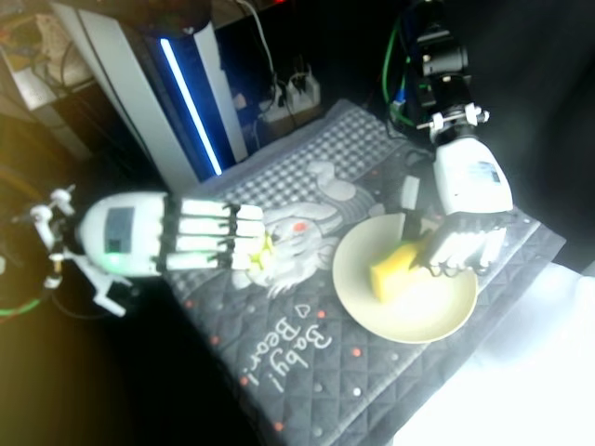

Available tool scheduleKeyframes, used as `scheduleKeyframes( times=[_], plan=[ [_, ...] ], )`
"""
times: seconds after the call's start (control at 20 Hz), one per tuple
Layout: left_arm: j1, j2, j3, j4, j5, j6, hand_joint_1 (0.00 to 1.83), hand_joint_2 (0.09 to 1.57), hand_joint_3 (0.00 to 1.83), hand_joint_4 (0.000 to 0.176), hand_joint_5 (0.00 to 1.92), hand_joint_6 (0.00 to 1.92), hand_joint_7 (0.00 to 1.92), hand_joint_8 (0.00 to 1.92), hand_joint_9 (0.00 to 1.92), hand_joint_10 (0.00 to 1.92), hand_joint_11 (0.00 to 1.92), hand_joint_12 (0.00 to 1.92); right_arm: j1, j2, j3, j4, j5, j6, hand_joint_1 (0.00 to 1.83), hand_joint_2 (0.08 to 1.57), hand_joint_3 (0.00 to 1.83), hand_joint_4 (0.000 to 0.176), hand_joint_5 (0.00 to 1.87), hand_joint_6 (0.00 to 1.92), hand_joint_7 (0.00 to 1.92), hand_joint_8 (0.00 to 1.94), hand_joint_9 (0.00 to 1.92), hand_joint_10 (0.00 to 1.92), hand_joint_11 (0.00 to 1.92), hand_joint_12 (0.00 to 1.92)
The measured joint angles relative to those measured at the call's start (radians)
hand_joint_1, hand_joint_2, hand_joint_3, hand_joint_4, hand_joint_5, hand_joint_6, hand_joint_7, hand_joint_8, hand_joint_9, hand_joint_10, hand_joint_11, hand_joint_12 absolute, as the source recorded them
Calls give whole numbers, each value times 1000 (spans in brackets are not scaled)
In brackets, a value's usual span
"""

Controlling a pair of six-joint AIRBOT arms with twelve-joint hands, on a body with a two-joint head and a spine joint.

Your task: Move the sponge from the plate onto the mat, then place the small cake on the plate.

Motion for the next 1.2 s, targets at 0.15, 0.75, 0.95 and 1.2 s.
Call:
scheduleKeyframes(
  times=[0.15, 0.75, 0.95, 1.2],
  plan=[
    [0, 106, -119, 28, -51, 1, 1276, 1086, 0, 0, 1174, 397, 999, 1184, 1086, 690, 710, 1390, 0, -1, 1, 0, -2, 14, 1018, 1060, 0, 0, 536, 4, 414, 3, 458, 2, 148, 861],
    [351, 509, -554, -11, -402, 3, 1277, 1090, 1, 0, 1126, 470, 1009, 1179, 1050, 830, 872, 1356, 0, 22, -8, 11, 0, 23, 805, 1211, 26, 0, 522, 0, 452, 8, 429, 0, 172, 594],
    [412, 468, -543, -73, -420, -1, 1272, 1078, 2, 0, 1103, 570, 1050, 1081, 1059, 577, 811, 1225, 6, 25, 6, 76, -13, 23, 749, 1298, 0, 0, 525, 0, 479, 0, 417, 0, 105, 693],
    [419, 467, -550, -90, -419, 4, 840, 861, 0, 0, 495, 0, 701, 2, 712, 30, 288, 875, 59, 16, 6, 41, -8, 13, 728, 1287, 0, 16, 537, 4, 496, 4, 427, 3, 90, 705]
  ],
)
